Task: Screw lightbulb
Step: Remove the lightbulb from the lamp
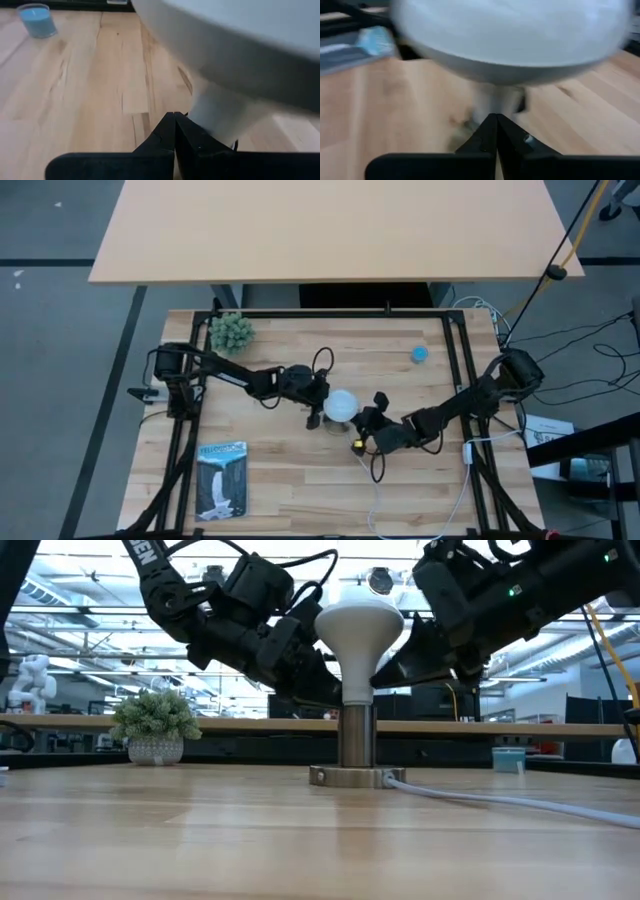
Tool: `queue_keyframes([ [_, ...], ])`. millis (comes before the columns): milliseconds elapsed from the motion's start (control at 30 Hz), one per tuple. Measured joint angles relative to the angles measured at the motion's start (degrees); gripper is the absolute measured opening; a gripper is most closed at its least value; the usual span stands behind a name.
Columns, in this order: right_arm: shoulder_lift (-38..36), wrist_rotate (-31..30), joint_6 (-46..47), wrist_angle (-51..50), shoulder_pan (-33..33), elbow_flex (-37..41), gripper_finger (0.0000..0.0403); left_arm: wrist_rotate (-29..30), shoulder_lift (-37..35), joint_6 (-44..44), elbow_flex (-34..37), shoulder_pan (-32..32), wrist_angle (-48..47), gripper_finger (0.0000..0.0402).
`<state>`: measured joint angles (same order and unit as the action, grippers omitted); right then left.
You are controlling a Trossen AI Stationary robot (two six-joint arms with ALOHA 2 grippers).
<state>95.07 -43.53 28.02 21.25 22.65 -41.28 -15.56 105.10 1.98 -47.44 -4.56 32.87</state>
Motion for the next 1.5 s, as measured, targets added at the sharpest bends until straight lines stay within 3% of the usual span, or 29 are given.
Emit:
queue_keyframes([
  [233,0.0,-3.62,8.08,-6.75,-0.14,0.02,0.0,-0.14,-1.09,-0.85,1.0,0.95,-1.12,0.0],
  [367,0.0,-2.95,9.6,-6.19,0.51,0.02,0.0,3.32,-3.92,-0.41,3.49,0.98,-1.78,0.0],
  [633,0.0,3.18,0.32,5.25,1.73,-0.02,0.0,7.94,-6.54,-1.26,6.43,-1.26,-1.43,0.0],
  [867,0.0,3.43,-0.75,5.53,-1.2,-0.02,0.0,8.2,-6.47,-0.62,6.51,0.46,1.26,0.0],
  [1033,0.0,6.31,-1.69,6.1,-2.32,0.0,0.0,14.85,-6.47,0.33,6.51,0.35,0.09,0.0],
  [1167,0.0,7.85,-1.69,6.82,-2.36,0.0,0.0,13.95,-6.47,0.06,6.51,0.21,0.39,0.0],
  [1333,-0.02,8.16,-2.78,7.6,-2.36,0.02,0.0,7.24,-6.47,0.02,6.51,0.38,0.2,0.0],
  [1500,0.03,12.26,-4.75,7.77,-3.76,0.02,0.0,4.91,-6.47,0.06,6.51,1.37,0.28,0.0],
])
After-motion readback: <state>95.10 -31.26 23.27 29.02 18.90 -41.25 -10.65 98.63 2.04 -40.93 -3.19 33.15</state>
